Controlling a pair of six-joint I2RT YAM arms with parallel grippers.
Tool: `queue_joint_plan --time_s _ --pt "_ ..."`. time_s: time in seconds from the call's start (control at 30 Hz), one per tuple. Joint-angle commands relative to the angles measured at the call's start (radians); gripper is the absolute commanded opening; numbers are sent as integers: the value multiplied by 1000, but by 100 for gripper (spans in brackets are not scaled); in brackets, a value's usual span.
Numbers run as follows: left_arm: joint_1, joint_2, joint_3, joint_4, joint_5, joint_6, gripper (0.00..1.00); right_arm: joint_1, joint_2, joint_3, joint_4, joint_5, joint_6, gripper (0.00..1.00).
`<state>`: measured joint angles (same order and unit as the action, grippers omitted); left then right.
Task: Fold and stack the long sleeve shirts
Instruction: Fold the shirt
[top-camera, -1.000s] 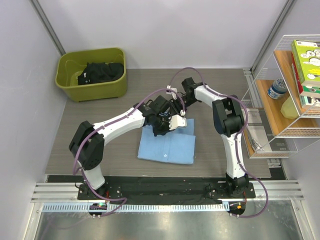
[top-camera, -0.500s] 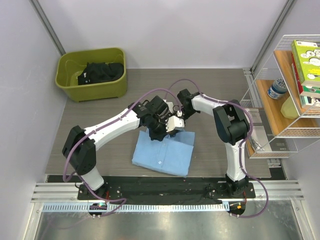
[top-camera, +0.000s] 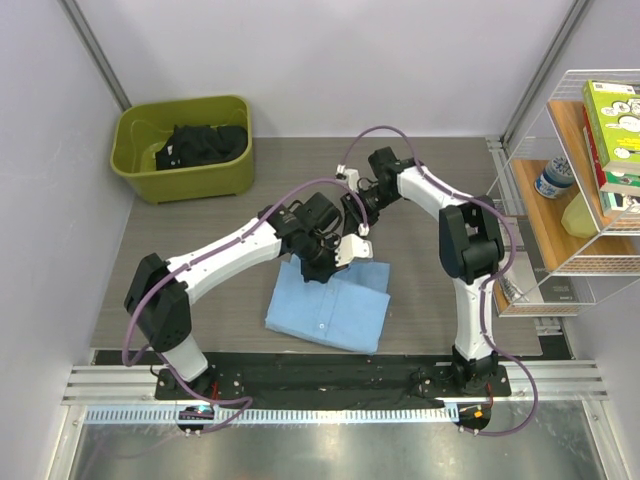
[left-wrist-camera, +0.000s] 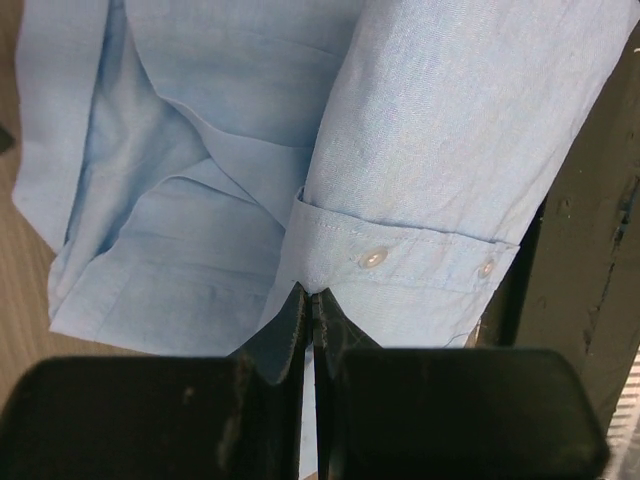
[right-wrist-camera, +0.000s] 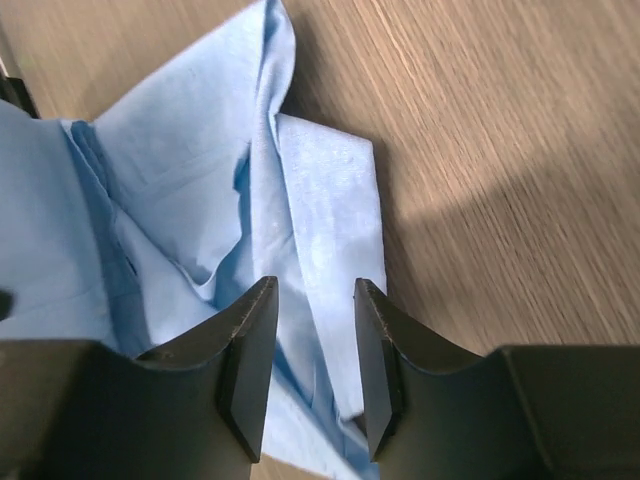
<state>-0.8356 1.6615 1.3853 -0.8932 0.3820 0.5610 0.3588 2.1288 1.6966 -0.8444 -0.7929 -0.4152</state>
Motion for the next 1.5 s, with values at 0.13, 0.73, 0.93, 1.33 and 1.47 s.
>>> queue_joint_plan --time_s 0.13,0.73,0.93,1.33,1.47 --pt "30 55 126 0 -25 86 3 19 103 35 -31 14 -42 38" --pt "102 250 299 91 -43 191 3 19 112 34 -36 -35 -63 31" --pt "110 288 302 134 -58 220 3 8 112 83 -42 -40 -39 35" --pt "142 307 297 224 3 287 25 -127 69 258 -79 -66 79 61" --pt "196 307 316 252 -17 188 35 -182 10 219 -152 -63 39 64"
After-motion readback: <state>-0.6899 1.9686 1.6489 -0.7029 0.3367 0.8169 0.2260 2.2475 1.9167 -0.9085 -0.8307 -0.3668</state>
